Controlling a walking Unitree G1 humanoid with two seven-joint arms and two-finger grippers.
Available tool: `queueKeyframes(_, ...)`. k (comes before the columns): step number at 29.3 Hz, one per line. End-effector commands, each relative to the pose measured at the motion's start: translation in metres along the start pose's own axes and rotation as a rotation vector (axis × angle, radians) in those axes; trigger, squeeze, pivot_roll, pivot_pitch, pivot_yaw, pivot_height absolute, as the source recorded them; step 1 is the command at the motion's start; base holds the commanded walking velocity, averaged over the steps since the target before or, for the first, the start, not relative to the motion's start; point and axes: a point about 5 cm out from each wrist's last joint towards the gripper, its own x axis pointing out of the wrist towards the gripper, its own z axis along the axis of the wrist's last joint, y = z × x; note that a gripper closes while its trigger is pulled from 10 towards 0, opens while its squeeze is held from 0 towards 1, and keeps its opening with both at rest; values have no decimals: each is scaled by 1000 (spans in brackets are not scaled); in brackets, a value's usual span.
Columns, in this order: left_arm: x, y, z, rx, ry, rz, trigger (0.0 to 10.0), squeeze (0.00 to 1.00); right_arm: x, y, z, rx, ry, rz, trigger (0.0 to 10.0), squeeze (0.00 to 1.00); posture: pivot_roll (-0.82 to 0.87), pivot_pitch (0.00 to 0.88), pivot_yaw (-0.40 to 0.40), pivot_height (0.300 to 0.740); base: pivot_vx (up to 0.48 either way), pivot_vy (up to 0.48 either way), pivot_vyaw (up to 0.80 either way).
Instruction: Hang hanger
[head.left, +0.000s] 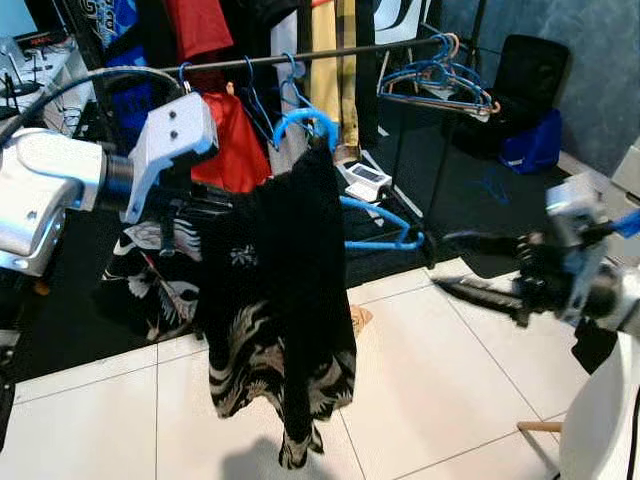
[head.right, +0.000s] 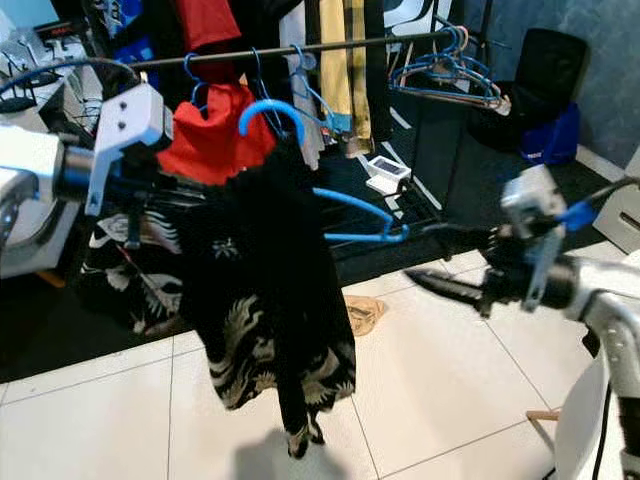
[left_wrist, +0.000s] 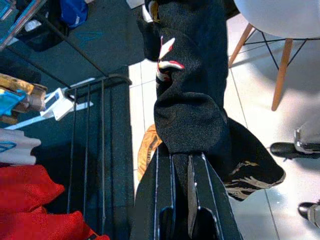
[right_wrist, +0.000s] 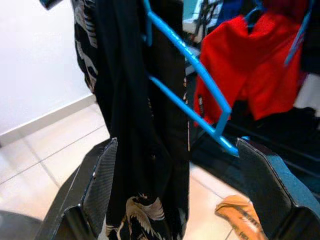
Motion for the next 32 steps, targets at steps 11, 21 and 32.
queueKeyframes(11,0,28,57,68,-362,119,0,0,31,43,-31,283,-334,113,10000,0,-11,11,53,740,0,0,0)
queueKeyframes(21,-3,29,85,128,-520,58,7059,0,37,38,-14,302,-506,84,10000,0,-8,11,56,740,0,0,0)
queueKeyframes(32,-1,38,111,171,-610,68,9098,0,38,46,-33,319,-382,24,10000,0,-8,20,69,740,0,0,0)
